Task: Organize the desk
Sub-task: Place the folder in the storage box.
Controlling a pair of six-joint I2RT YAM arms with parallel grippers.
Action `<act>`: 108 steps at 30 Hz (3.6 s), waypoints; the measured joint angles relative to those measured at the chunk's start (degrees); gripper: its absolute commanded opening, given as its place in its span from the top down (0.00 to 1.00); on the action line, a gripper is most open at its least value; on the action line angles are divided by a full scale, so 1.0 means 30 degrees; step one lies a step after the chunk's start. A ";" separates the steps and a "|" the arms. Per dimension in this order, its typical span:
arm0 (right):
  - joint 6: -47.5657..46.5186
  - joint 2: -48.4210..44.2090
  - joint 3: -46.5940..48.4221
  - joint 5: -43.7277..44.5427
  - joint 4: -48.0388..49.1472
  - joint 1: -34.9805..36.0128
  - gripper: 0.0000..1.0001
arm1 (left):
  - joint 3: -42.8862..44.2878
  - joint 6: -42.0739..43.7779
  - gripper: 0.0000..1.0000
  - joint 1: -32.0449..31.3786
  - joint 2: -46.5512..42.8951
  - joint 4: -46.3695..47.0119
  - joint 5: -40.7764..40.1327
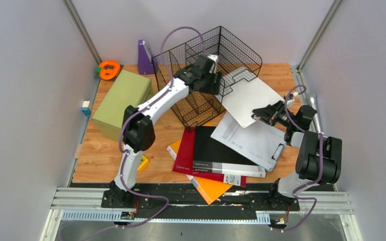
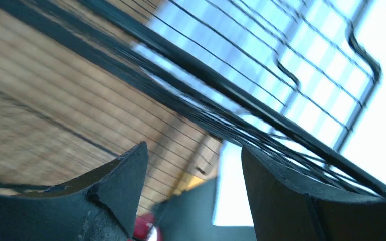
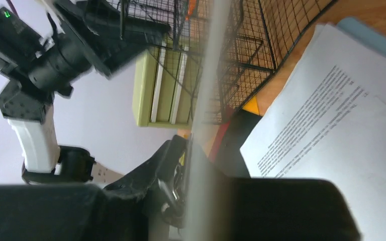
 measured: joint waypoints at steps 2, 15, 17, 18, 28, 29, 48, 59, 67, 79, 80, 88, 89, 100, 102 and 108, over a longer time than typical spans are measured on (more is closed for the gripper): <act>0.0000 -0.0168 -0.0015 0.0976 0.0299 -0.0058 0.91 | 0.0073 -0.0372 0.22 -0.1005 0.0641 0.0109 0.0860; -0.0386 0.1741 0.0160 0.2244 0.1013 0.0794 0.85 | 0.0073 -0.1727 0.23 -0.2557 0.1384 0.1275 0.2463; -0.0182 0.3140 0.0838 0.1916 0.1763 0.0860 0.85 | -0.0248 -0.1727 0.23 -0.2426 0.1239 0.1530 0.2681; -0.0036 0.3767 0.1137 0.1756 0.2244 0.0903 0.85 | -0.0408 -0.1705 0.23 -0.2361 0.1151 0.1647 0.2761; 0.0546 0.6047 0.2871 0.1239 0.3971 0.1843 0.72 | -0.1450 -0.0852 0.19 -0.1916 0.0459 0.2047 0.2820; 0.0510 0.6105 0.3169 0.1239 0.3963 0.2098 0.70 | -0.1508 -0.0765 0.19 -0.1909 0.0423 0.2069 0.2834; 0.0372 0.9340 0.7329 0.3993 0.4218 0.5187 0.28 | -0.2951 0.0146 0.13 -0.1821 -0.0648 0.2725 0.2805; -0.4896 0.5450 0.5603 0.3570 -0.2259 0.4437 0.28 | -0.3053 0.1501 0.10 -0.1821 -0.2025 0.2754 0.2368; -0.8240 0.4087 0.4918 0.3330 -0.5530 0.3322 0.41 | -0.3381 0.2404 0.10 -0.1821 -0.2718 0.2725 0.2157; -0.7934 0.6411 0.6943 0.2688 -0.5093 0.3388 0.84 | -0.3876 0.3198 0.09 -0.1821 -0.2783 0.2681 0.1654; -0.7817 0.6637 0.7096 0.2667 -0.5027 0.3424 0.84 | -0.3920 0.3249 0.09 -0.1821 -0.2790 0.2681 0.1610; -0.6681 0.8007 0.8539 0.2521 -0.4299 0.4095 0.85 | -0.4940 0.3891 0.09 -0.1821 -0.3417 0.2696 0.1275; -0.6557 0.8131 0.8757 0.2528 -0.4226 0.4204 0.85 | -0.5020 0.3963 0.09 -0.1821 -0.3504 0.2696 0.1239; -0.5974 0.9020 1.0040 0.2863 -0.4320 0.4707 0.70 | -0.5785 0.4590 0.09 -0.1807 -0.4036 0.2769 0.0452; -0.6054 0.9020 1.0040 0.2943 -0.4590 0.4707 0.66 | -0.5865 0.4721 0.08 -0.1807 -0.4036 0.2754 0.0415; -0.8415 0.8313 0.9989 0.3461 -0.7672 0.4663 0.52 | -0.6280 0.5683 0.02 -0.1807 -0.4248 0.2667 -0.0044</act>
